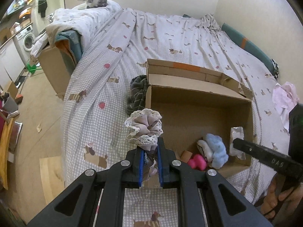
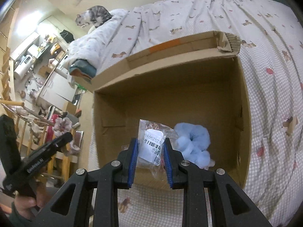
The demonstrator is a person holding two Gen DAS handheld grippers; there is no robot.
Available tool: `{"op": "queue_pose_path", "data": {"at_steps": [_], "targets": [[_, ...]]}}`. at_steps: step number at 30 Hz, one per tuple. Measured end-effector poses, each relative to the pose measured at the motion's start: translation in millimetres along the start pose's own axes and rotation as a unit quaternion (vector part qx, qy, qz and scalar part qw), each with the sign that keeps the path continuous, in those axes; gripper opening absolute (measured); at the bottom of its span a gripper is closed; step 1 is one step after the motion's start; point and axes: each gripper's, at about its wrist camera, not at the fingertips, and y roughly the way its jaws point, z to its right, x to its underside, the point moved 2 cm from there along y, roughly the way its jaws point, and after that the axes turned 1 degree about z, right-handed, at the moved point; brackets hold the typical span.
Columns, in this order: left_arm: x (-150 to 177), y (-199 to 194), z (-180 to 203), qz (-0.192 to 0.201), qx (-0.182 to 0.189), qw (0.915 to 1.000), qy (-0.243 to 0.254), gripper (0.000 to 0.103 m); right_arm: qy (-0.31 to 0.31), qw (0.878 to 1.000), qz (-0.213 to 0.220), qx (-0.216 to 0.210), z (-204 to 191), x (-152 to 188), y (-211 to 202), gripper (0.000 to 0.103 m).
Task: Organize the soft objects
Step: 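Carry the packet and the lace scrunchie over the box, then open both tools to drop the packet and scrunchie into the box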
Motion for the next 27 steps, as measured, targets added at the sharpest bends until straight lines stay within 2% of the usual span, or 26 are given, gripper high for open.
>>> {"op": "queue_pose_path", "data": {"at_steps": [7, 15, 26, 27], "targets": [[-9, 31, 11, -0.005, -0.001, 0.9998, 0.017, 0.011, 0.003, 1.000, -0.017, 0.009, 10, -1, 22, 0.028], [-9, 72, 17, -0.032, 0.004, 0.9993, 0.021, 0.011, 0.013, 0.999, -0.034, 0.011, 17, -4, 36, 0.028], [1, 86, 30, -0.033, 0.005, 0.9985, 0.044, 0.011, -0.041, 0.996, -0.041, 0.072, 9, -1, 50, 0.028], [1, 85, 30, -0.032, 0.008, 0.9984, 0.045, 0.014, -0.041, 0.996, -0.042, 0.074, 9, -1, 50, 0.028]]}}
